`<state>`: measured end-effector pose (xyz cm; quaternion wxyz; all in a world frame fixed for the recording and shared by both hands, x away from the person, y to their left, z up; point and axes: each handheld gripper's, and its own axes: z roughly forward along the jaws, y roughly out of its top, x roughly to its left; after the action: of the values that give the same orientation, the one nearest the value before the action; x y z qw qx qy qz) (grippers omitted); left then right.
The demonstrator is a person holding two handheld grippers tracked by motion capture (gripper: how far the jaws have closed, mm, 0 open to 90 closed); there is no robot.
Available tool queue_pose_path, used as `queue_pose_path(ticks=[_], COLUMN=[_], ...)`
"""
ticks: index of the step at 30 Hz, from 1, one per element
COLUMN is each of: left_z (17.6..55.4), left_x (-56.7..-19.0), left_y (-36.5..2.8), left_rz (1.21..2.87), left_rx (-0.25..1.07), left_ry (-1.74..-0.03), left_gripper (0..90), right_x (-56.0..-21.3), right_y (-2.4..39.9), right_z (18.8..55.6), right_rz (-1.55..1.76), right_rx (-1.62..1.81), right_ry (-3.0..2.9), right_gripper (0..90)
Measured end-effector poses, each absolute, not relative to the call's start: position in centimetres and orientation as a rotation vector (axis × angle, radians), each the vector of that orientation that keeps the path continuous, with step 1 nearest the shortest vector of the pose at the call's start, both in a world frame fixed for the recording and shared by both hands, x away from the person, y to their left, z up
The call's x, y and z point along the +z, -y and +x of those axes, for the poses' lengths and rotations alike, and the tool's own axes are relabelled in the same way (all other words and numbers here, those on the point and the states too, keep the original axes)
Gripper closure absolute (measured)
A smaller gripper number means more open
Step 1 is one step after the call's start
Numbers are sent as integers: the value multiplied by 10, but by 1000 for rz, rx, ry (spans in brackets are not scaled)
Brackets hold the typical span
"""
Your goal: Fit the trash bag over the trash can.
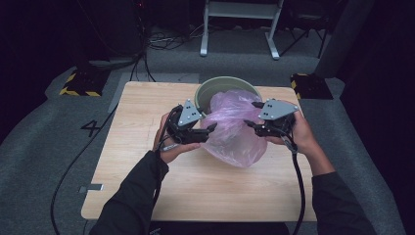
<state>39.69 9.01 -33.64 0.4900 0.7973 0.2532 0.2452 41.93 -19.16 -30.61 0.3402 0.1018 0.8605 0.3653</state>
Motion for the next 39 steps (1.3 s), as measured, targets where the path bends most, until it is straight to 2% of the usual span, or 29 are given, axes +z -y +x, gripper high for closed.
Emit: queue_pose_path(ticks=[2, 5, 7, 17, 18, 19, 21, 23, 26, 33, 39], left_z=[395, 392, 391, 388, 388, 388, 388, 390, 393, 397, 408], left_x=[-340, -347, -354, -374, -376, -377, -380, -383, -390, -404, -416], left_y=[-90, -91, -92, -95, -95, -95, -93, -92, -93, -99, -106], left_rz=[1933, 1926, 1928, 1910, 1915, 1920, 1935, 1977, 2025, 2108, 2156], left_rx=[592, 586, 588, 558, 544, 536, 568, 572, 583, 628, 642], left_ry=[-616, -628, -656, -787, -781, -764, -770, -750, -741, -718, -754], left_gripper=[296, 265, 252, 322, 351, 433, 473, 583, 630, 878, 898], right_x=[-306, -306, -307, -302, -302, -301, -299, -299, -299, -302, -320], right_y=[187, 186, 187, 215, 216, 218, 219, 220, 223, 239, 260], right_z=[424, 431, 435, 445, 444, 444, 444, 444, 445, 460, 478], right_rz=[280, 294, 330, 522, 527, 535, 541, 548, 567, 700, 846], right_rx=[910, 912, 943, 1198, 1202, 1204, 1220, 1209, 1218, 1244, 1232], right_ry=[-2227, -2227, -2193, -2019, -2009, -1998, -2000, -1991, -1973, -1936, -1920], right_gripper=[632, 812, 875, 897, 896, 896, 896, 896, 896, 895, 895])
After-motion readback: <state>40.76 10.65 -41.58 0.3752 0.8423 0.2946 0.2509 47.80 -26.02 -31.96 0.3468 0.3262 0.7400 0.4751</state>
